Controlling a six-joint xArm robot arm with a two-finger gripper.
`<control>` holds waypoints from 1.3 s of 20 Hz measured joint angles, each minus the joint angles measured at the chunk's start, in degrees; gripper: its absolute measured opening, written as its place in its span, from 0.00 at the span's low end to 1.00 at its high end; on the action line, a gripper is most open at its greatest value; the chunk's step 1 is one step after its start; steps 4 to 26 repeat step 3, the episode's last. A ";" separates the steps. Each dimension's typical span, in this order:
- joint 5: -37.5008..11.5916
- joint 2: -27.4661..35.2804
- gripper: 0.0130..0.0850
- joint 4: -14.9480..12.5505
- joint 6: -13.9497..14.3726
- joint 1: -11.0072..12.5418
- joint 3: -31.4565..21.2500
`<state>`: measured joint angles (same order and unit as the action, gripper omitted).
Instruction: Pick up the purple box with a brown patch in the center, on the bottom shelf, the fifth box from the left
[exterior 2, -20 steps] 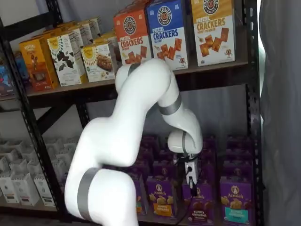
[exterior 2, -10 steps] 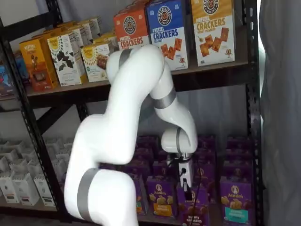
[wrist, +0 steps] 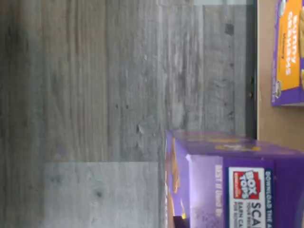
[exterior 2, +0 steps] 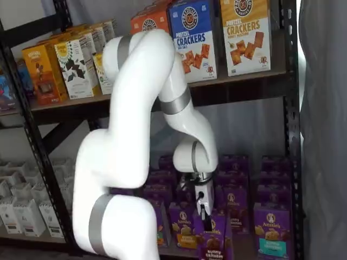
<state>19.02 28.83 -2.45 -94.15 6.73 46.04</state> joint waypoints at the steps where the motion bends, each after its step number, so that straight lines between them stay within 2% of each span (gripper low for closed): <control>1: 0.27 -1.35 0.22 0.08 0.01 -0.09 -1.15; 3: 0.87 -3.55 0.22 -0.11 0.32 -0.19 -2.89; 26: 0.87 -3.55 0.22 -0.11 0.32 -0.19 -2.89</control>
